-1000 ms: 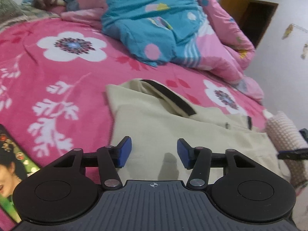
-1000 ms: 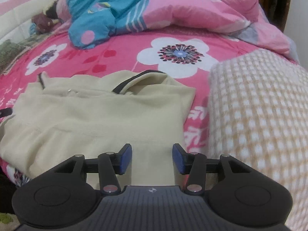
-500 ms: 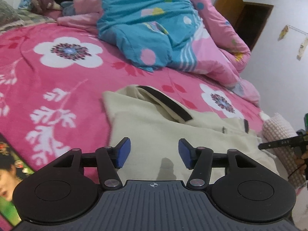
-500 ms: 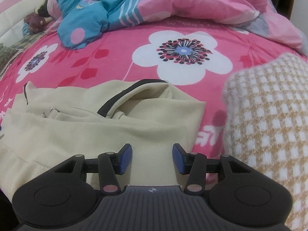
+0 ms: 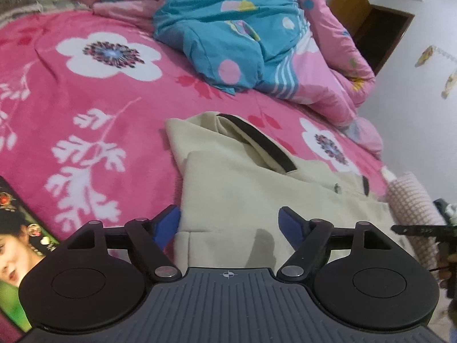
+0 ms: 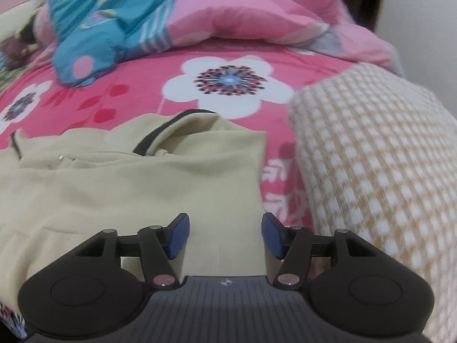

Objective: Fold clothes

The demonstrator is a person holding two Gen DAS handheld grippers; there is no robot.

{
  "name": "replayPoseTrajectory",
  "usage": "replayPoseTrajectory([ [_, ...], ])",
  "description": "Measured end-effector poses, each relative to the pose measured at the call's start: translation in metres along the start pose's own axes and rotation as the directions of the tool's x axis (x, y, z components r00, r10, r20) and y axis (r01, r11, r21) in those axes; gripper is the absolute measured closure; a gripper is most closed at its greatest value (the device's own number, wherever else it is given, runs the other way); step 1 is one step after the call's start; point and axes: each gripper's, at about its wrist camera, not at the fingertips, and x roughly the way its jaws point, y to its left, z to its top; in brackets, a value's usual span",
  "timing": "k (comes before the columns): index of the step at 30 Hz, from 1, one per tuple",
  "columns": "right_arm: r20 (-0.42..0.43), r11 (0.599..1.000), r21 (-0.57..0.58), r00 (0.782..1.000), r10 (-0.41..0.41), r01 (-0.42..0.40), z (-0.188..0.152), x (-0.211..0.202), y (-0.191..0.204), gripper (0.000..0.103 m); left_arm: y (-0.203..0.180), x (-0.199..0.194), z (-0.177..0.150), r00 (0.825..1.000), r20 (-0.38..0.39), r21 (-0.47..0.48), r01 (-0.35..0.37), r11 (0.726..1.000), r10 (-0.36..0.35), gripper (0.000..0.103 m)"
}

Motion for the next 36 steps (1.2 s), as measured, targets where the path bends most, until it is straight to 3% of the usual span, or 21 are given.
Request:
replayPoseTrajectory([
  [6, 0.014, 0.993, -0.032, 0.994, -0.11, 0.11, 0.003, 0.001, 0.012, 0.032, 0.011, 0.001, 0.0, 0.998, -0.005, -0.049, 0.065, 0.997, -0.066, 0.028],
  [11, -0.006, 0.992, -0.092, 0.996, -0.086, 0.085, 0.009, 0.019, 0.008, 0.03, 0.014, 0.003, -0.001, 0.997, 0.001, -0.061, 0.072, 0.996, -0.072, 0.037],
  [18, -0.101, 0.987, -0.137, 0.992, 0.07, -0.083, 0.029, 0.032, -0.007, 0.03, 0.016, 0.006, -0.002, 0.999, 0.001, -0.053, 0.035, 0.998, -0.035, 0.054],
  [26, -0.246, 0.947, -0.153, 0.939, 0.239, -0.281, 0.051, 0.054, -0.016, 0.031, 0.013, 0.011, -0.002, 1.0, -0.002, -0.021, 0.002, 1.0, -0.002, 0.055],
  [29, -0.262, 0.93, -0.142, 0.919, 0.293, -0.338, 0.054, 0.056, -0.023, 0.039, 0.011, 0.013, -0.002, 1.0, 0.005, -0.021, -0.014, 1.0, 0.014, 0.056],
  [34, -0.199, 0.92, -0.114, 0.916, 0.349, -0.375, 0.052, 0.047, -0.042, 0.08, 0.002, 0.01, -0.001, 0.998, 0.031, 0.002, -0.058, 0.998, 0.058, 0.064],
  [36, -0.174, 0.916, -0.125, 0.918, 0.358, -0.381, 0.05, 0.046, -0.044, 0.082, 0.0, 0.008, 0.0, 0.997, 0.04, 0.004, -0.071, 0.997, 0.071, 0.068],
])
